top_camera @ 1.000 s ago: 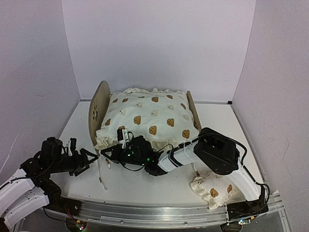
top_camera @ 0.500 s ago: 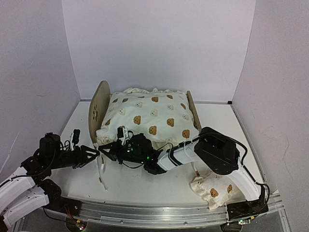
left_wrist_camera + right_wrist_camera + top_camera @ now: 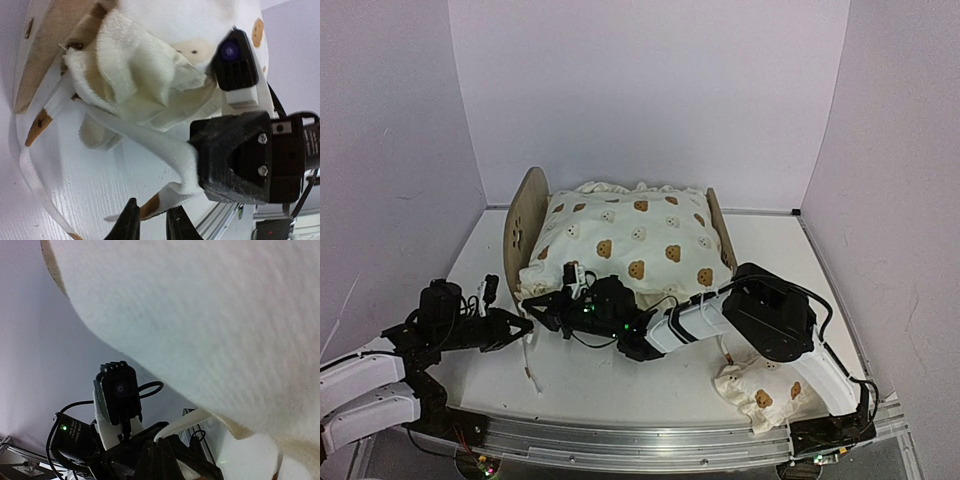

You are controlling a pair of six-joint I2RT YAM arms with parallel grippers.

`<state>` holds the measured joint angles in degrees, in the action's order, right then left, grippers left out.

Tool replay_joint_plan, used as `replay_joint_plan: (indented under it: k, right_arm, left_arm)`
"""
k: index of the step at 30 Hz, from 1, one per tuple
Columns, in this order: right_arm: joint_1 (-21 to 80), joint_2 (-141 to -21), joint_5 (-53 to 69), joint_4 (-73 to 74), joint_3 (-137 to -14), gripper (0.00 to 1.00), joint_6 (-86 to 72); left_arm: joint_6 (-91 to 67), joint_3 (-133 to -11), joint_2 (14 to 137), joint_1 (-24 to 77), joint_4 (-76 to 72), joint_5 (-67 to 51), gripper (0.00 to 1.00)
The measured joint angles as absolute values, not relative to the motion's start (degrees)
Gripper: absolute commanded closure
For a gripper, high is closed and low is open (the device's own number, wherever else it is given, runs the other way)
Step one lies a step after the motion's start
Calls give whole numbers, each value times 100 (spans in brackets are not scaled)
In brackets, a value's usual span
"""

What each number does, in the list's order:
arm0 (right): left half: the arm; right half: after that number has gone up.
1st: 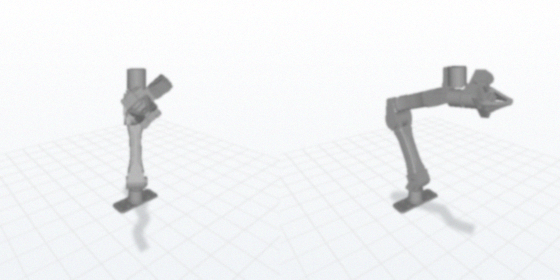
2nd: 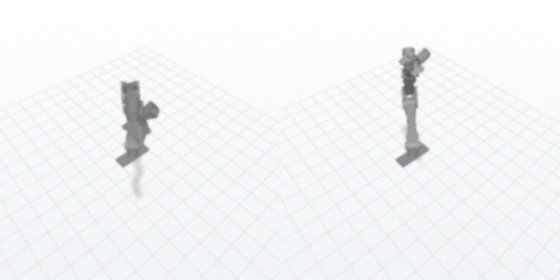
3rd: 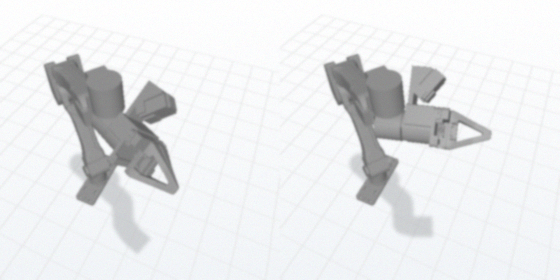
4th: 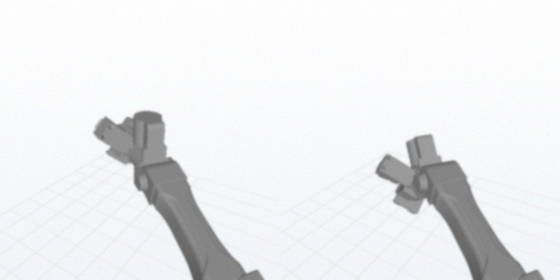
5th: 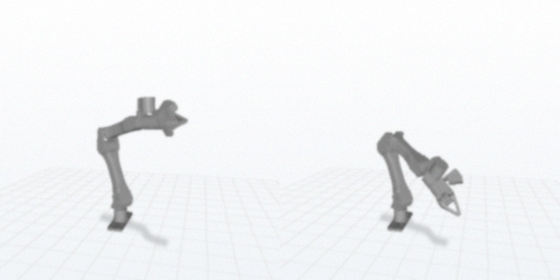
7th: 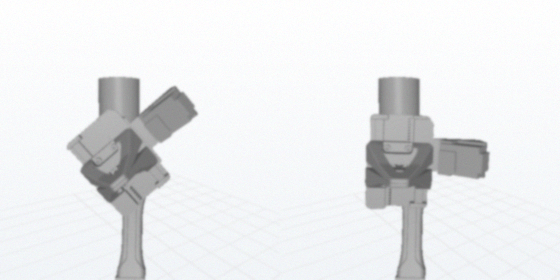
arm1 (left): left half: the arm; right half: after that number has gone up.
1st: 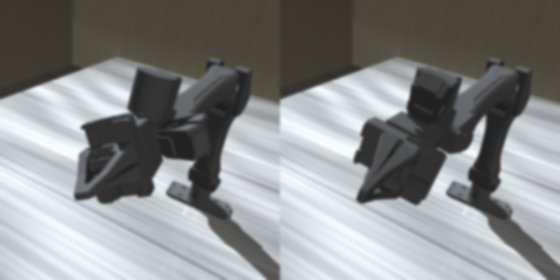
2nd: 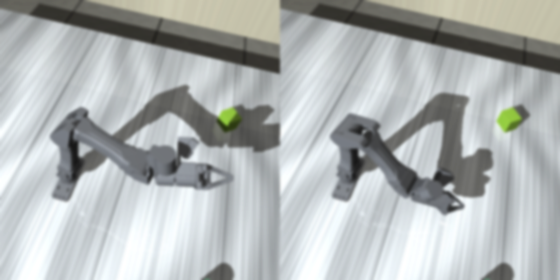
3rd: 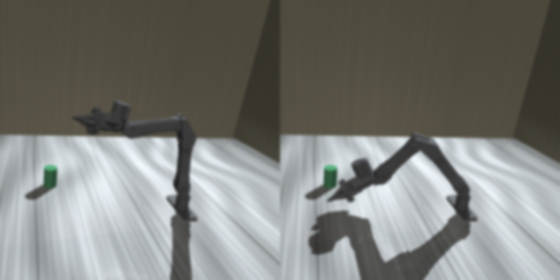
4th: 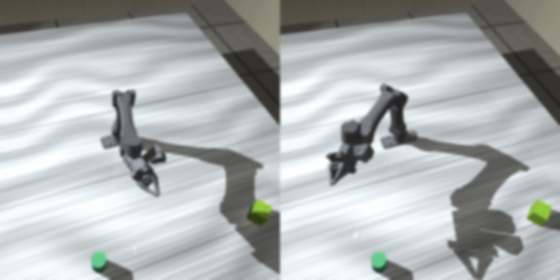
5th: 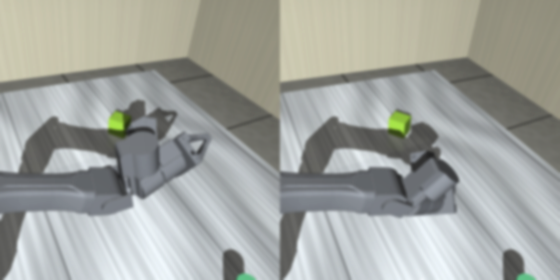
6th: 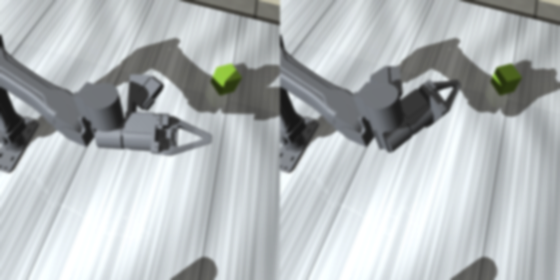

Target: Set up the pet bed

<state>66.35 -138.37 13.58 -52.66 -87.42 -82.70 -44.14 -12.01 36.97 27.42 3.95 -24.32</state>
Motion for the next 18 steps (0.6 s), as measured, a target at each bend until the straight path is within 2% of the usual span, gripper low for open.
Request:
replay_joint_plan:
  k: [2,5,7,10,12,14,18]
  right_arm:
    - [6643,-13837,1358,-5264,-8750,98,-8278]
    - [6657,-13832,1367,-5269,-8709,77,-8171]
    - [6657,-13767,1369,-5179,-8541,74,-7950]
    - [6657,-13598,1415,-4523,-8331,58,-7161]
    - [6657,-13476,1413,-4101,-8263,51,-6692]
    - [6665,-13441,1402,-3673,-8311,47,-6318]
    - [6755,-13517,1267,-2790,-8768,47,-5518]
  left_arm:
    - [-4311,-1269,3758,2742,460,-2329,100]
    - [-4125,-1520,3726,2742,827,-2051,100]
    - [-4036,-1739,3656,2742,1203,-1806,100]
    - [-4027,-1997,3538,2742,1535,-1573,100]
    - [-4042,-2110,3448,2742,1752,-1420,100]
    - [-4053,-2220,3393,2742,1986,-1243,100]
    - [-4066,-2425,3476,2742,2311,-969,100]
